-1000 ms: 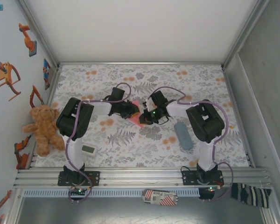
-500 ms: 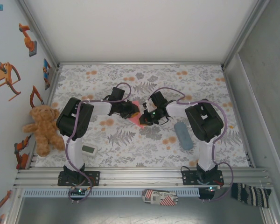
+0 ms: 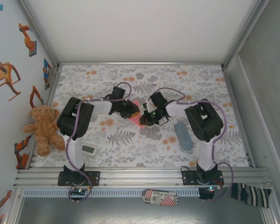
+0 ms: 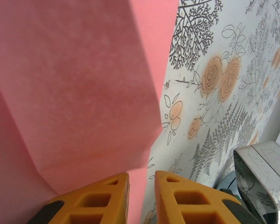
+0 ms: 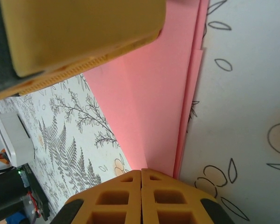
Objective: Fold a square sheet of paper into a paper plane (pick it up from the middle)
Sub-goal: Fourth fold the wing at the center of the table.
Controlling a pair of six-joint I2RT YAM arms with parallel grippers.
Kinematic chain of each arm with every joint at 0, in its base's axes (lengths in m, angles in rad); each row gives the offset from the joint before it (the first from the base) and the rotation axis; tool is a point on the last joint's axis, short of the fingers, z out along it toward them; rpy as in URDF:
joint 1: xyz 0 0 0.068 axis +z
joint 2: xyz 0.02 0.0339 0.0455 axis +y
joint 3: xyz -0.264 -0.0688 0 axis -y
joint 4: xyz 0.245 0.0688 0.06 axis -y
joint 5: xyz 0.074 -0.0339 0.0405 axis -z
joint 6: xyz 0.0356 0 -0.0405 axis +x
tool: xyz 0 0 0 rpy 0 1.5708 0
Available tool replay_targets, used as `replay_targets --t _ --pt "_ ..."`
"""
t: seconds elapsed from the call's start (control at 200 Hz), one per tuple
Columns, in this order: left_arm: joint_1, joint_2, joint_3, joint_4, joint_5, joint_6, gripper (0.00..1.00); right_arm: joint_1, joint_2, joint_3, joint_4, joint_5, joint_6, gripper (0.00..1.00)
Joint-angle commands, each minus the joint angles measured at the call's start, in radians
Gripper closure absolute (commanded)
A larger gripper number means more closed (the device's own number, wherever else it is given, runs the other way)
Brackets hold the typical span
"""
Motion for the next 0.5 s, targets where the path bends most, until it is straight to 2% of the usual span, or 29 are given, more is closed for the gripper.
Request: replay_targets --t 0.0,0.275,0.496 --pt "-0.001 0.075 -0.020 -0.147 -0.091 0.009 0.77 0.004 0.023 -0.007 -0.084 0.049 -0.035 0.93" --pt "0.004 0.082 -0.008 -0.182 -0.121 -0.001 0.78 0.005 0.011 -0.020 -0.186 0.113 -0.067 0.94" --pt "0.013 0.091 -0.008 -0.187 -0.122 -0.009 0.78 0.007 -0.046 -0.078 -0.176 -0.004 -0.097 0.94"
